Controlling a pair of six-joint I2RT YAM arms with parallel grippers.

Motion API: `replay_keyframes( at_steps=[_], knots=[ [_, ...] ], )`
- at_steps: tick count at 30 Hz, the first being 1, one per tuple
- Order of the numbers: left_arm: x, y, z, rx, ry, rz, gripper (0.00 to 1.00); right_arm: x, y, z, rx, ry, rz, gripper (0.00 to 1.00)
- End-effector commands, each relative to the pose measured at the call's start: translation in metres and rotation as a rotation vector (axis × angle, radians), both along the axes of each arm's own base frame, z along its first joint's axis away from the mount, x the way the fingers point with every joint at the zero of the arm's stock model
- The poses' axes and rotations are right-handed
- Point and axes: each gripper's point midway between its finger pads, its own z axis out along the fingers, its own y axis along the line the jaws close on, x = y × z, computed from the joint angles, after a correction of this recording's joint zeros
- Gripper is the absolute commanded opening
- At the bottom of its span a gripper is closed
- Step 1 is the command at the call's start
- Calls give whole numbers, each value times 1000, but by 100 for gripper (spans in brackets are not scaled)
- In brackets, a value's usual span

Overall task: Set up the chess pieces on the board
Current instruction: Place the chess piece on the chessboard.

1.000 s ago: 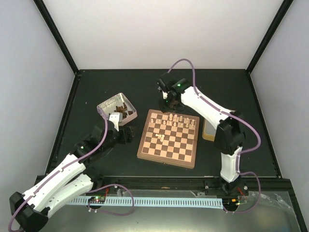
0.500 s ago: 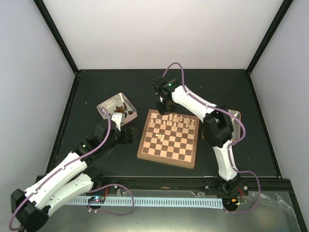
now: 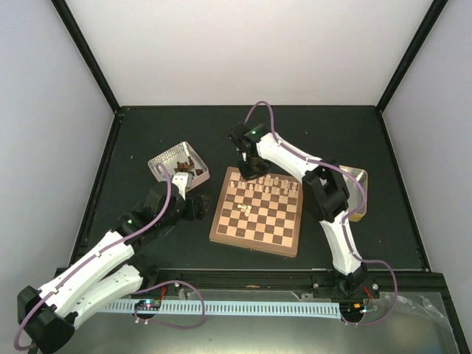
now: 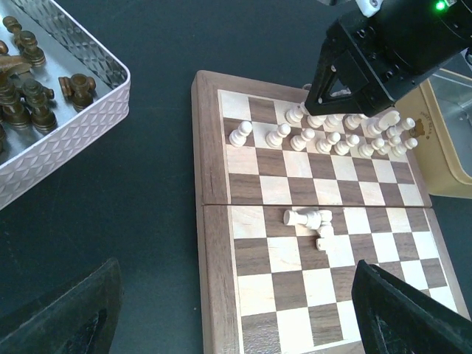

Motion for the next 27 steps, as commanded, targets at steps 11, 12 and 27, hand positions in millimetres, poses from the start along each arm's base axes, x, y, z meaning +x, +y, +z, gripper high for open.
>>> replay_keyframes(
  at_steps=[11, 12, 27],
  knots=[
    [2, -1, 3, -6, -13, -9, 87, 6, 6, 3, -34, -33, 27, 21],
    [2, -1, 3, -6, -14, -9, 87, 7, 6, 3, -34, -38, 25, 22],
    [2, 1, 7, -21, -27, 5, 87, 19, 8, 67, 136, -259, -87, 39]
  ],
)
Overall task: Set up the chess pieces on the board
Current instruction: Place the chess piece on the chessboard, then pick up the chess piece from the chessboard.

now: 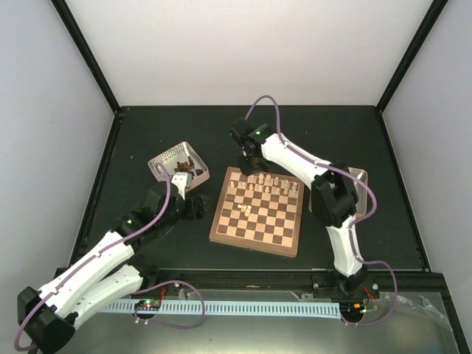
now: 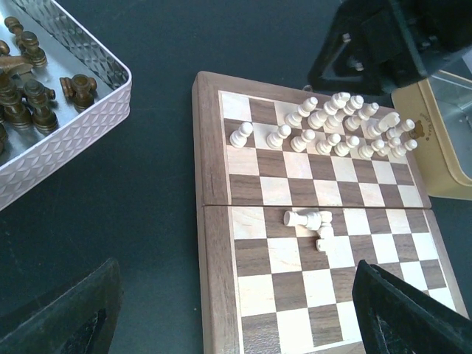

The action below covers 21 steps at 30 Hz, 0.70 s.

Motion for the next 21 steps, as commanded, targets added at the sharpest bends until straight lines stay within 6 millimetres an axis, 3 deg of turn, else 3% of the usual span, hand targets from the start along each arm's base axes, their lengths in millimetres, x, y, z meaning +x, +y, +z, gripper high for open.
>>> replay_keyframes(
  at_steps=[1, 7, 14, 21],
  knots=[
    [2, 0, 8, -23, -29, 6, 87, 2, -1, 51, 121, -155, -72, 40],
    [4, -2, 6, -61, -18, 22, 87, -39, 4, 55, 245, -180, -80, 47],
    [10, 6, 0, -105, -14, 112, 87, -94, 31, 17, 290, -103, -29, 49],
    [9, 9, -8, -150, 2, 156, 86, -111, 30, -14, 182, -113, -25, 42]
  ],
)
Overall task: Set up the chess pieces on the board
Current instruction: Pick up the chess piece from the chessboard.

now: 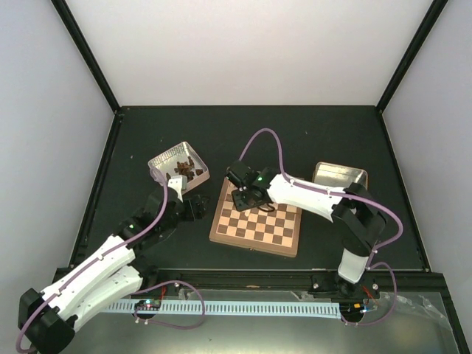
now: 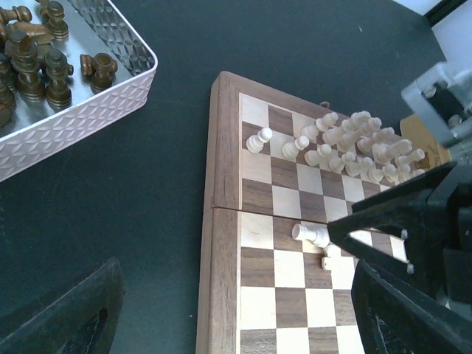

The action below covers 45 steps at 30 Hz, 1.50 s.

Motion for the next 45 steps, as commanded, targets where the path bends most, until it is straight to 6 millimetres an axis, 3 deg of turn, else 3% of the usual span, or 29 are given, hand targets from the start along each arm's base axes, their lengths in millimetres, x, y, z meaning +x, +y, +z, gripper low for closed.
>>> replay_keyframes(
  at_steps=[1, 11, 19, 28, 37, 45],
  knots=[
    [6, 2, 7, -62, -24, 50, 86, 2, -2, -7, -27, -63, -55, 41],
    [6, -5, -2, -84, 12, 39, 85, -11, -4, -37, -36, 7, -59, 38],
    [6, -19, -7, -112, 45, -18, 84, -17, -12, -48, -61, 27, -61, 24],
    [4, -40, -23, -176, 124, -82, 84, -21, -24, -57, -101, 35, -73, 28],
    [9, -46, -34, -176, 162, -82, 81, -18, -17, -45, -41, 2, -58, 18],
    [7, -60, -20, -242, 111, -166, 82, -7, -1, 3, 201, -95, -88, 18]
  ],
)
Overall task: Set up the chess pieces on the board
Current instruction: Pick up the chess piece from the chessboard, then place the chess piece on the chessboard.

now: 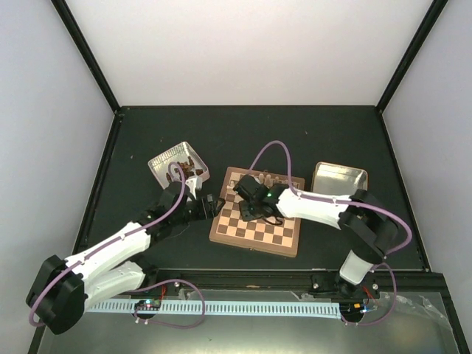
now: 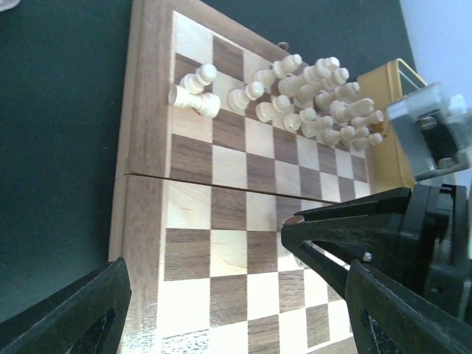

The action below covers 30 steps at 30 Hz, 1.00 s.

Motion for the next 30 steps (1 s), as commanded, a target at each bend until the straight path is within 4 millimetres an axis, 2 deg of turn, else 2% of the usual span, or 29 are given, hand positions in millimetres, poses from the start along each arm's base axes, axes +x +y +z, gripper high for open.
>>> replay_keyframes(
  at_steps=[1, 9, 13, 18, 22, 25, 30],
  knots=[
    [2, -12, 20, -92, -78, -51, 82, 15, 18, 52, 238, -91, -50, 18],
    [4, -18, 39, -133, -278, -112, 78, 16, 25, 118, 649, -9, -285, 19],
    [-2, -29, 55, -170, -368, -180, 75, 13, 30, 136, 795, 53, -375, 20],
    [-11, -47, 75, -203, -472, -240, 73, 6, 34, 139, 908, 161, -467, 20],
    [-11, -51, 84, -204, -539, -220, 68, 3, 32, 136, 938, 211, -527, 20],
    [-13, -55, 84, -229, -536, -220, 63, 1, 33, 134, 974, 247, -551, 20],
    [-13, -58, 76, -276, -465, -197, 53, 0, 39, 143, 1057, 270, -539, 20]
  ],
)
